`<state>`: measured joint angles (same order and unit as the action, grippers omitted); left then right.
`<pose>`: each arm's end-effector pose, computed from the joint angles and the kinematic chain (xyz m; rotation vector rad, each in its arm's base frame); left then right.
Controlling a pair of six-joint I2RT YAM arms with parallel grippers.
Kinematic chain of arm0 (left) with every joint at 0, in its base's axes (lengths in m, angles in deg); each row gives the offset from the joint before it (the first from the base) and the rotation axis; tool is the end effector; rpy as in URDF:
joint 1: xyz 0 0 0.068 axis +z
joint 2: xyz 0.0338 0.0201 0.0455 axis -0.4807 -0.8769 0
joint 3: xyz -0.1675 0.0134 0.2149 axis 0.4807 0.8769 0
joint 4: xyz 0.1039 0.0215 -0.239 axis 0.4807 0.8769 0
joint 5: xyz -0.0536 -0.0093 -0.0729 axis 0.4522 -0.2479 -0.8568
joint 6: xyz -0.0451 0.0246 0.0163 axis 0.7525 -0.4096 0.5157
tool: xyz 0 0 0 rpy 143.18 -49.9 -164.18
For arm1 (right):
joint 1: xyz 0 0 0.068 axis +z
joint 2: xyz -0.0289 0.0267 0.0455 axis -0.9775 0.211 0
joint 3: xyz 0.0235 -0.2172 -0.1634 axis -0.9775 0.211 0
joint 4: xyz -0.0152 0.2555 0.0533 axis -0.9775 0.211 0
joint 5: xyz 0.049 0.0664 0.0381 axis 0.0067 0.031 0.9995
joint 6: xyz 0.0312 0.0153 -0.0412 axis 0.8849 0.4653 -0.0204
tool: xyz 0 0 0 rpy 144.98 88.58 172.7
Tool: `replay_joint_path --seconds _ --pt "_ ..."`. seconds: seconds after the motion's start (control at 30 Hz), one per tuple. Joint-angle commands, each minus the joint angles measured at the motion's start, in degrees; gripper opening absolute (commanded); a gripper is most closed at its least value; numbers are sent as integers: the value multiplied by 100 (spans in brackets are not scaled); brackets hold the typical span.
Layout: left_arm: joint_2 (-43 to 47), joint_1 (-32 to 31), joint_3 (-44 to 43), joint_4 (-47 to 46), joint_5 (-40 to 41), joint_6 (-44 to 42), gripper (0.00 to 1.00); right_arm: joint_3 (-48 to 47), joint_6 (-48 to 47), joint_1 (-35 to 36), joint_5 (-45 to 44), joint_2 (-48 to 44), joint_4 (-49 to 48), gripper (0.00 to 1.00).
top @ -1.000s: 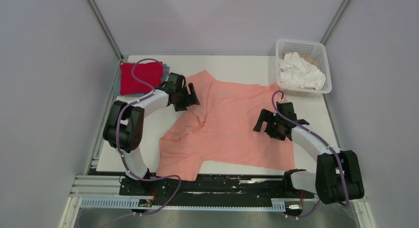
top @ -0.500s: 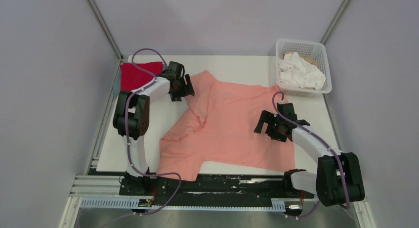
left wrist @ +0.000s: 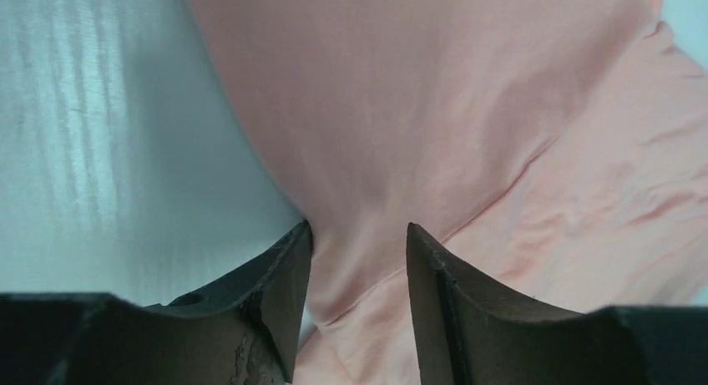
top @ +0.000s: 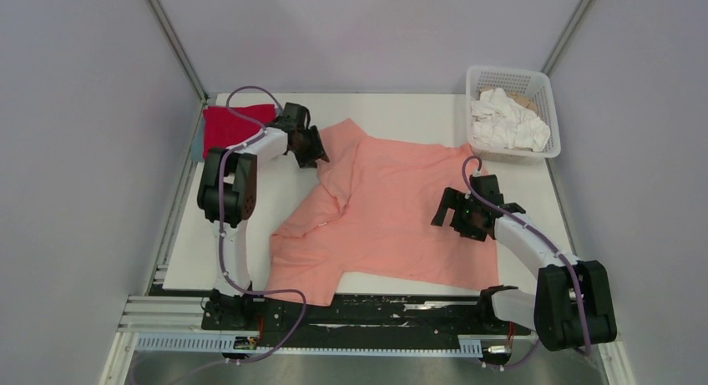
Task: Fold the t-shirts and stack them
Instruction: Flatten out the tshirt
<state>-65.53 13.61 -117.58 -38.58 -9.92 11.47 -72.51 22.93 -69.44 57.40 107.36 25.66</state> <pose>0.4304 -0.1228 0.1660 -0.4722 2.6308 -0.5510 0.2065 0.0350 0.1662 0.3505 2.6708 0.3563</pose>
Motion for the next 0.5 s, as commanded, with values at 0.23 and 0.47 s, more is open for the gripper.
replay_joint_path --seconds 0.23,0.47 --pt "-475 -37 -439 11 -26 65 2 62 -80 -94 -147 -117 106 100" --pt "-520 88 -1040 513 809 -551 0 62 -80 -127 -137 -110 116 100"
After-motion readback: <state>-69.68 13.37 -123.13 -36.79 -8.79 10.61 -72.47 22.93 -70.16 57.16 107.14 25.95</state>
